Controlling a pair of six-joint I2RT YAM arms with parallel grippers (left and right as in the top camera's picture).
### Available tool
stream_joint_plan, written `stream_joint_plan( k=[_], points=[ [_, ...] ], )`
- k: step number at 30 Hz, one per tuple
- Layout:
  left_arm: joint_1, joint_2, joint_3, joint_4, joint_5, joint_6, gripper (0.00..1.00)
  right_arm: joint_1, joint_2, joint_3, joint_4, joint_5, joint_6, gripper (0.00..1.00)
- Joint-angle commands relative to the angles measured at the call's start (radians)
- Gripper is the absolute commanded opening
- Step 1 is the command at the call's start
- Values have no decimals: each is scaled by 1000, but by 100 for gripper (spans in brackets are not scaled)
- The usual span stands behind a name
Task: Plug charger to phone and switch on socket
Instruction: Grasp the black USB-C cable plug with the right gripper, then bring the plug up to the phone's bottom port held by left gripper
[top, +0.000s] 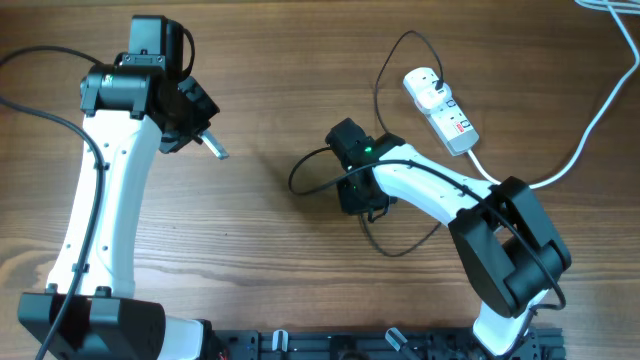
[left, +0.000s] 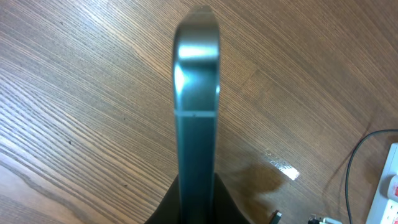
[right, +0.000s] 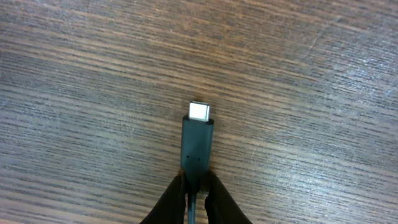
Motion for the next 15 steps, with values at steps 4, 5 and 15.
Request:
stream_joint_plan(
  k=[4, 5, 15],
  points=[
    [6, 0, 8, 7, -13, -18, 4, 10, 17, -23, -4, -21, 21, 9],
    [6, 0, 8, 7, -13, -18, 4, 10, 17, -23, -1, -21, 21, 8],
    [6, 0, 8, 48, 80, 27, 4, 8, 7, 48, 2, -21, 18, 4]
  ],
)
